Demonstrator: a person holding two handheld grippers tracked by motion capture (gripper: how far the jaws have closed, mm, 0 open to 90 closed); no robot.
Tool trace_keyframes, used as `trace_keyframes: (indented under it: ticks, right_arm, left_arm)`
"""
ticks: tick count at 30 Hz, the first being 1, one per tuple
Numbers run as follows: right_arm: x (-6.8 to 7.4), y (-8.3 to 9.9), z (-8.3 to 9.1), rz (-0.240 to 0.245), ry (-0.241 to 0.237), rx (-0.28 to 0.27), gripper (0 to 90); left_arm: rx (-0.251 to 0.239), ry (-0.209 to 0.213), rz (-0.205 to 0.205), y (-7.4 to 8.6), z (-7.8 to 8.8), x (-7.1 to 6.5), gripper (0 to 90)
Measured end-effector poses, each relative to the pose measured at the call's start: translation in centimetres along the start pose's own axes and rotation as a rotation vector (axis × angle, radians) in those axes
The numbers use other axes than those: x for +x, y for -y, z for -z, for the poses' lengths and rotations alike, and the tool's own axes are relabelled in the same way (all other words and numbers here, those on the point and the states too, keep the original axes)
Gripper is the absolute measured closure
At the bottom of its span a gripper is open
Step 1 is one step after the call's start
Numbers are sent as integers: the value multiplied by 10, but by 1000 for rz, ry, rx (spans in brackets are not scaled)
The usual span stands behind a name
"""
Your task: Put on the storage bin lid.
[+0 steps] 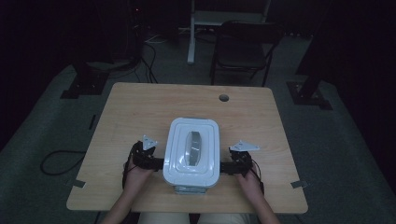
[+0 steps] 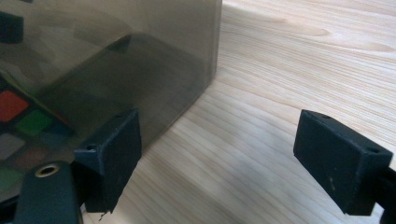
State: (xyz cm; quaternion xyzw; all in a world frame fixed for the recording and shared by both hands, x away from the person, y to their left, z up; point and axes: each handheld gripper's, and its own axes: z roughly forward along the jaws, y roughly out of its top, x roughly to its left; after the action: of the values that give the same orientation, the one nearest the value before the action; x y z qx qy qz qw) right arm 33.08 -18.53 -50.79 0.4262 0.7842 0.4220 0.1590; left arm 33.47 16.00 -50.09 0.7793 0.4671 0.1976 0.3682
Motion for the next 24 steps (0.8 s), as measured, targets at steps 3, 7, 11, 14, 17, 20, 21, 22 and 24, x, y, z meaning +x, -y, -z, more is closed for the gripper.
trace_keyframes:
  ticks: [3,7,11,14,17,20,21,22,24]
  right_arm:
    - [-7,2,5,-3,13,2,153]
    - [-11,3,8,-14,28,2,153]
    - [-14,5,11,-20,38,-2,154]
    - [-16,7,13,-26,41,-3,154]
    - [-19,8,15,-32,43,-3,146]
    - [-21,10,16,-37,49,-11,137]
    - [-21,10,16,-36,53,-10,137]
    - [-22,11,17,-35,63,-8,137]
    - [-24,12,16,-36,73,-4,136]
  left_arm:
    - [9,15,-18,-2,-2,-10,5]
    - [14,32,-35,-3,-3,-15,5]
    - [13,43,-40,-4,-5,-19,5]
    - [16,51,-44,-6,-8,-20,5]
    - [9,59,-48,-7,-11,-21,5]
    - [-21,54,-59,-5,-13,-20,5]
    - [-27,41,-61,-4,-14,-19,5]
    - [-35,36,-60,-3,-14,-18,5]
    - [-38,35,-47,-2,-13,-13,5]
